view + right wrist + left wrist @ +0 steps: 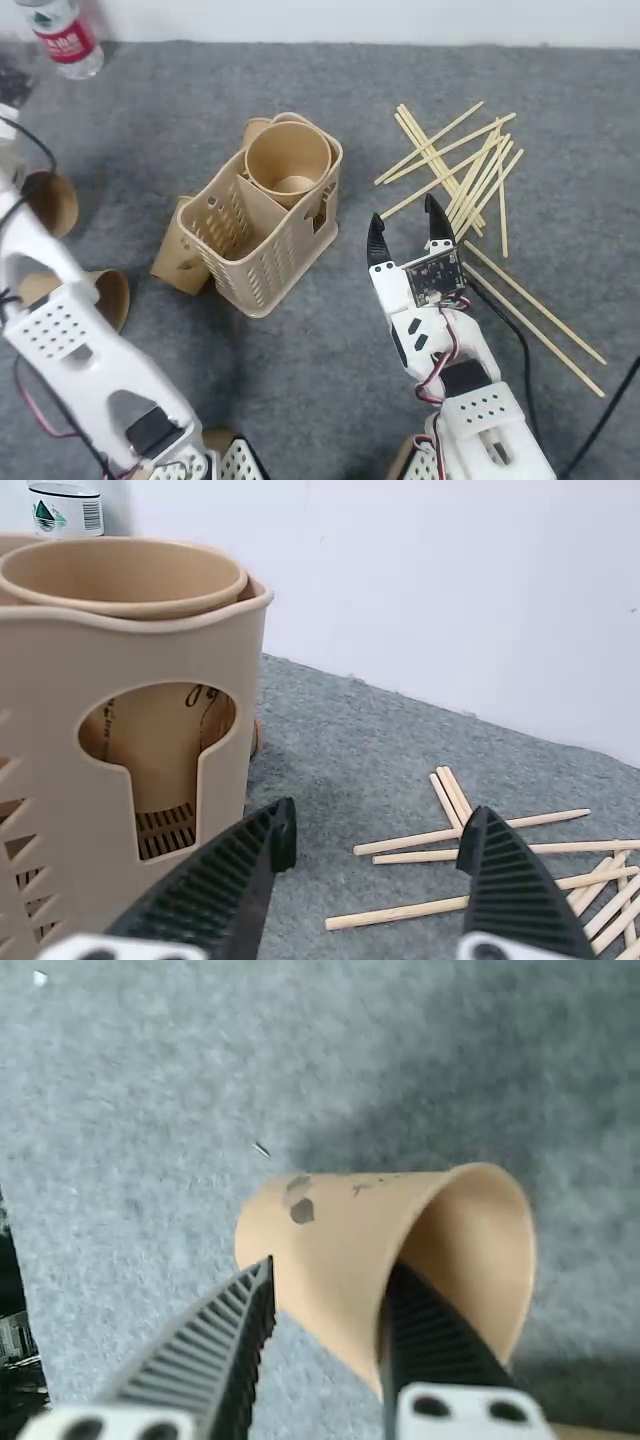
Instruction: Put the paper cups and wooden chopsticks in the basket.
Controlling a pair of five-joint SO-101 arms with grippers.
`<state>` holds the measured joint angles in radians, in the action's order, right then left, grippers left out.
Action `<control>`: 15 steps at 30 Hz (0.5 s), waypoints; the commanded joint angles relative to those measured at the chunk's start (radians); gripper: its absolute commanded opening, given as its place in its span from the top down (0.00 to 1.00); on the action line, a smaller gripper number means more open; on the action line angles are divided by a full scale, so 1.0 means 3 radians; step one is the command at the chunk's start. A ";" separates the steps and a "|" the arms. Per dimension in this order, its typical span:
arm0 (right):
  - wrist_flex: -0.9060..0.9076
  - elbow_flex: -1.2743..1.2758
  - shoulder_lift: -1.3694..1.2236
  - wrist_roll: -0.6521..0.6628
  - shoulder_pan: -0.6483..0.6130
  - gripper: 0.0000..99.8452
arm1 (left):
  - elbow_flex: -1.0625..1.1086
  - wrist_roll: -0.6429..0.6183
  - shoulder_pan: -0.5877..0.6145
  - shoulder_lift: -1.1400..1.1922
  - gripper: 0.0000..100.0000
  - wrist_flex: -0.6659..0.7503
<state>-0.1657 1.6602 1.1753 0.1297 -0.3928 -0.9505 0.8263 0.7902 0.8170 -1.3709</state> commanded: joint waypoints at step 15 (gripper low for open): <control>0.0008 0.0051 0.0043 0.0046 0.0038 0.73 | -0.0059 0.0056 0.0425 -0.0041 0.86 0.0399</control>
<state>-0.1657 1.6602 1.1753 0.1297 -0.3928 -0.9751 0.8324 0.9206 0.8201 -1.2329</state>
